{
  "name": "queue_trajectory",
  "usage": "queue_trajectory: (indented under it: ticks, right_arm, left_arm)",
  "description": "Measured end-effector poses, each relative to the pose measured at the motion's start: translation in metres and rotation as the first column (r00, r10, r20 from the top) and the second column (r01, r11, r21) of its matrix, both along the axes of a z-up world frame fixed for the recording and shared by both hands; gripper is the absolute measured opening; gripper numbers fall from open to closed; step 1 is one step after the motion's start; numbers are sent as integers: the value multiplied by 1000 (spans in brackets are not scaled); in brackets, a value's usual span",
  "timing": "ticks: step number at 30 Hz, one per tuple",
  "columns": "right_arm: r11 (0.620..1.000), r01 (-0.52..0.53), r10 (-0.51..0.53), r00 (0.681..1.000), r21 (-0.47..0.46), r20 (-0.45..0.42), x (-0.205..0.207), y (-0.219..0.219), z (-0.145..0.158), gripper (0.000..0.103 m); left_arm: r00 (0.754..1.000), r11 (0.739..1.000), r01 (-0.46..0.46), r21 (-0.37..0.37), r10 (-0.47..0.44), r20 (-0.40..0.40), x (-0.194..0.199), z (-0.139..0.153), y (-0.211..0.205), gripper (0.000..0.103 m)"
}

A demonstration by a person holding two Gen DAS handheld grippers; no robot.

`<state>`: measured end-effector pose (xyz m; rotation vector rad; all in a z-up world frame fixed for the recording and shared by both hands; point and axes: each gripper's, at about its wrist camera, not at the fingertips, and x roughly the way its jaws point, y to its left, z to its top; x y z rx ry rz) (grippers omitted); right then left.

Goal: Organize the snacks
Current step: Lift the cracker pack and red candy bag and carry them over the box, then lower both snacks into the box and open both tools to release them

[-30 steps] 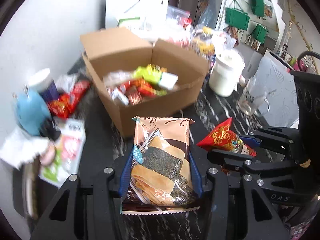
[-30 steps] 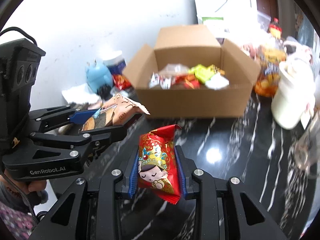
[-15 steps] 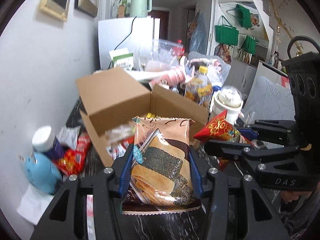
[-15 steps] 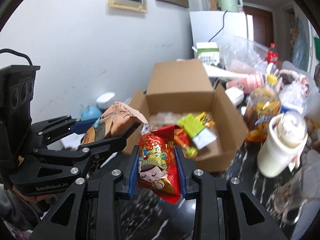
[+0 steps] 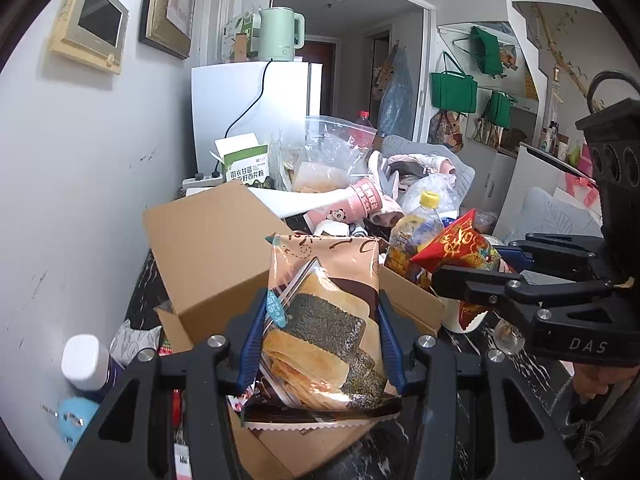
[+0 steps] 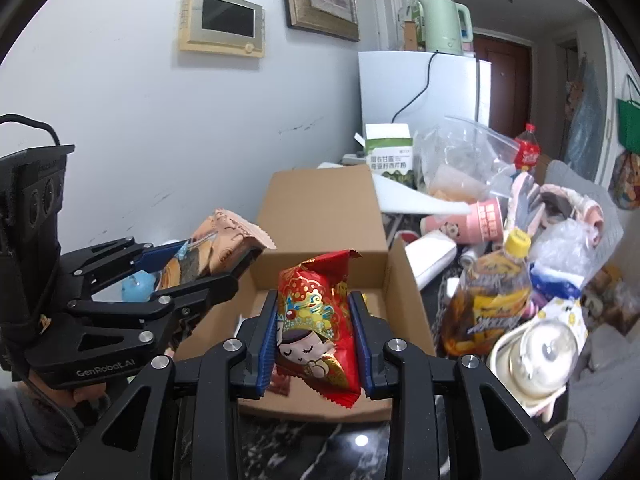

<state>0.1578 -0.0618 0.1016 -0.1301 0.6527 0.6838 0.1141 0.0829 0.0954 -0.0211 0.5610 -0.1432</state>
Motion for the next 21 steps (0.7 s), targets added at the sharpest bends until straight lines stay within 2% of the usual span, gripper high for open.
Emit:
queue_trajectory:
  ticks: [5,10,14,18,21]
  right_arm:
    - [999,22,-22,1000,-29,17,26,8,2,32]
    - [998,30,-31,999,-49,-16,54,20,-8,32]
    - [997,36,-38,999,-74,-31,74,31,-20,32]
    - [994,31,-36,998,-102,-41,89,41,-36,32]
    - [994,18,-28,995,-104,-97,101,47,-51,32]
  left_arm:
    - [999,1000,-13,-5,13,-33,30,-3,8,49]
    - [996,999,-45,-1,44,-76,58,-12,16,49]
    - [991,996,-72,51,77,-113,79,-26,16,49]
    - [980,996,-80,29,84,-182,100,-44,19,49]
    - [971,995,-90,34,95,-220,114,-55,21,49]
